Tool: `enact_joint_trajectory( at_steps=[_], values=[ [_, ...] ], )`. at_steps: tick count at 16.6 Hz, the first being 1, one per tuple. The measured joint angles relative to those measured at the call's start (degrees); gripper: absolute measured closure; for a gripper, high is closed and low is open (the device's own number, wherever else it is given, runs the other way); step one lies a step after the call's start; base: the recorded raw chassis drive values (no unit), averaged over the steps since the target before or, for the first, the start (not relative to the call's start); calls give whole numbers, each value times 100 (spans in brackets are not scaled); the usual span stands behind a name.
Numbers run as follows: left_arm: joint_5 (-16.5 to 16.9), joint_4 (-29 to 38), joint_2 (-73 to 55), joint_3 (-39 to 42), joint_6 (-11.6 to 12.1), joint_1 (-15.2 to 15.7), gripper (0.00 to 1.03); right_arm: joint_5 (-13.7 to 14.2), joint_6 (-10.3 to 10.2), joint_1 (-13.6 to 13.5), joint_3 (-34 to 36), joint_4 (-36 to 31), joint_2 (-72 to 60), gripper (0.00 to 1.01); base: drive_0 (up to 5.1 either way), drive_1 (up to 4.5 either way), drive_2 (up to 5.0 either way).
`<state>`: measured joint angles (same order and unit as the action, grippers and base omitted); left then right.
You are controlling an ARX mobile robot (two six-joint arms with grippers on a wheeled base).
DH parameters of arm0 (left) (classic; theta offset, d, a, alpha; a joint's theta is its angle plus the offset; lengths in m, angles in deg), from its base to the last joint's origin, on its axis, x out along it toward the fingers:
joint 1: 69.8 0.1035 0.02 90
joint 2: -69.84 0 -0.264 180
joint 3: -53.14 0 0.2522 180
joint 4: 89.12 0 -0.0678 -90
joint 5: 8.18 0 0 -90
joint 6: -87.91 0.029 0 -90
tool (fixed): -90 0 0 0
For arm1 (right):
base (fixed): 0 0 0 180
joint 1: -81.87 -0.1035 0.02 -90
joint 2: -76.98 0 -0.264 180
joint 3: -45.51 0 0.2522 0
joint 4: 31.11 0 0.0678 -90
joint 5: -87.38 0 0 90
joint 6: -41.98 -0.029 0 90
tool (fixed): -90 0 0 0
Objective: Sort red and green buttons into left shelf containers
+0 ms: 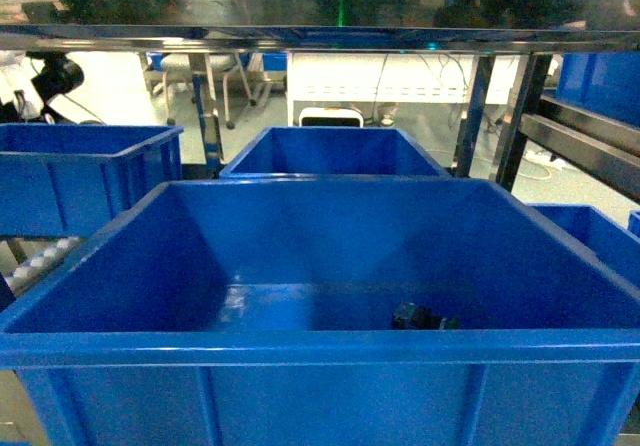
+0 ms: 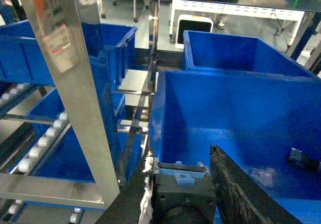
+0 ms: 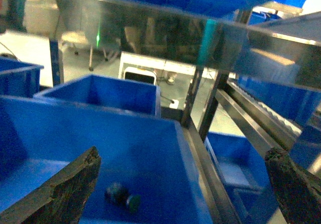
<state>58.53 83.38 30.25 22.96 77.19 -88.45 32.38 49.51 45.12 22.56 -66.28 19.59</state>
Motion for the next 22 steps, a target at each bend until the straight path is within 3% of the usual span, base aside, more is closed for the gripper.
enact_joint_trajectory(
  at_steps=[2, 3, 4, 6, 8, 16, 17, 18, 20, 22],
  values=[
    [0, -2, 0, 0, 0, -2, 76, 896, 256, -767, 396, 229, 511, 3, 0, 0, 0],
    [0, -4, 0, 0, 0, -2, 76, 1217, 345, -1071, 422, 199, 525, 3, 0, 0, 0],
    [-2, -2, 0, 0, 0, 0, 76, 1366, 470, -1290, 446, -149, 358, 3, 0, 0, 0],
    [-2, -2, 2, 0, 0, 0, 76, 1360, 778, -1414, 459, -527, 35, 3, 0, 0, 0],
    [-4, -7, -4, 0, 0, 4, 76, 1364, 879, -1414, 470, -560, 50, 3, 0, 0, 0],
    [-2, -4, -4, 0, 0, 0, 76, 1366, 909, -1419, 472, -555, 50, 3, 0, 0, 0],
    [2, -2, -4, 0, 0, 0, 76, 1300, 605, -1294, 522, -278, 153, 11, 0, 0, 0],
    [-4, -4, -2, 0, 0, 0, 76, 1016, 94, -896, 774, 343, 717, 24, 0, 0, 0],
    [-22, -4, -4, 0, 0, 11, 76, 603, -293, -393, 844, 994, 1526, 38, 0, 0, 0],
    [2, -2, -4, 0, 0, -4, 76, -129, -535, 317, 846, 2006, 2739, 61, 0, 0, 0]
  ],
)
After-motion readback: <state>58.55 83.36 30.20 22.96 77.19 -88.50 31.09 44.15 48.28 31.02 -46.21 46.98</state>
